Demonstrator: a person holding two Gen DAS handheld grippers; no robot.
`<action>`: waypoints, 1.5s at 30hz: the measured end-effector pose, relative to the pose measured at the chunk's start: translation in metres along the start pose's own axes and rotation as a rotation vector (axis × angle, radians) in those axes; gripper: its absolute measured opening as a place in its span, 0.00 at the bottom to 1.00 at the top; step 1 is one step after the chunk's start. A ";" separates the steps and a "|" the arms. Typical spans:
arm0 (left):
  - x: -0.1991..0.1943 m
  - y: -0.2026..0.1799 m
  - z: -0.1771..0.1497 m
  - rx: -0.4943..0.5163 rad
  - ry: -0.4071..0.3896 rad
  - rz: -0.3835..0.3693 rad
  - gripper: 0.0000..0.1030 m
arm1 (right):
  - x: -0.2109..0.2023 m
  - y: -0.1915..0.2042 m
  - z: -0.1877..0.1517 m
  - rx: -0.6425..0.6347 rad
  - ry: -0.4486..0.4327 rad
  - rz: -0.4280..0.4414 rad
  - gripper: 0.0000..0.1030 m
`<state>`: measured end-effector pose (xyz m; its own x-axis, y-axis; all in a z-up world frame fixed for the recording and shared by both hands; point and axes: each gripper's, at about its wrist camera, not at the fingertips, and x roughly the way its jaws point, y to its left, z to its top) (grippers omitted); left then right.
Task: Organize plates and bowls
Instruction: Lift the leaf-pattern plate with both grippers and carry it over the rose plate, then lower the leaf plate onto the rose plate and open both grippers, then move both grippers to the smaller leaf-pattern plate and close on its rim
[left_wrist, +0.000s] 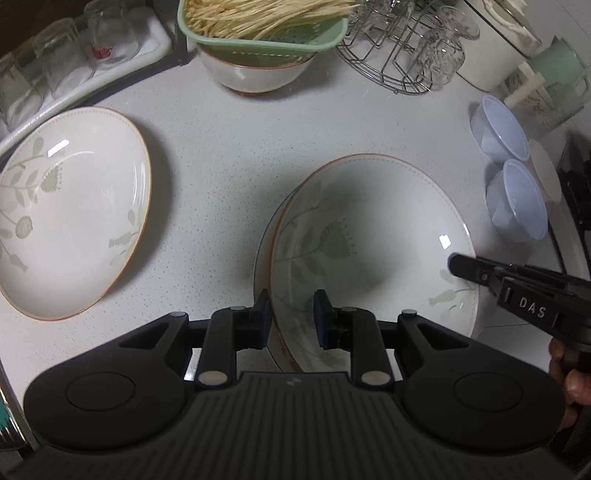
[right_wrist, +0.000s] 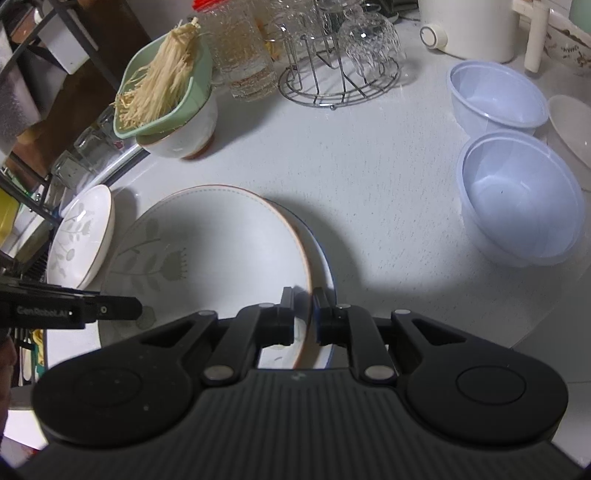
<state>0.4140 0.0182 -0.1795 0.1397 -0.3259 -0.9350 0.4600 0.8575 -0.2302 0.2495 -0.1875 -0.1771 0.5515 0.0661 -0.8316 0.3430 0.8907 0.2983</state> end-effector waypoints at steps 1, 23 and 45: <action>0.000 0.002 0.000 -0.013 0.006 -0.012 0.25 | 0.001 0.000 0.000 0.009 0.003 0.001 0.13; -0.029 0.036 -0.006 -0.155 0.037 -0.101 0.28 | 0.001 0.013 0.004 -0.002 -0.029 -0.071 0.11; -0.147 0.068 -0.065 -0.140 -0.370 0.024 0.42 | -0.070 0.123 -0.001 -0.157 -0.194 0.020 0.12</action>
<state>0.3678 0.1498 -0.0752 0.4674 -0.4042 -0.7862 0.3320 0.9045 -0.2676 0.2519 -0.0820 -0.0825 0.6981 0.0107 -0.7160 0.2160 0.9502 0.2248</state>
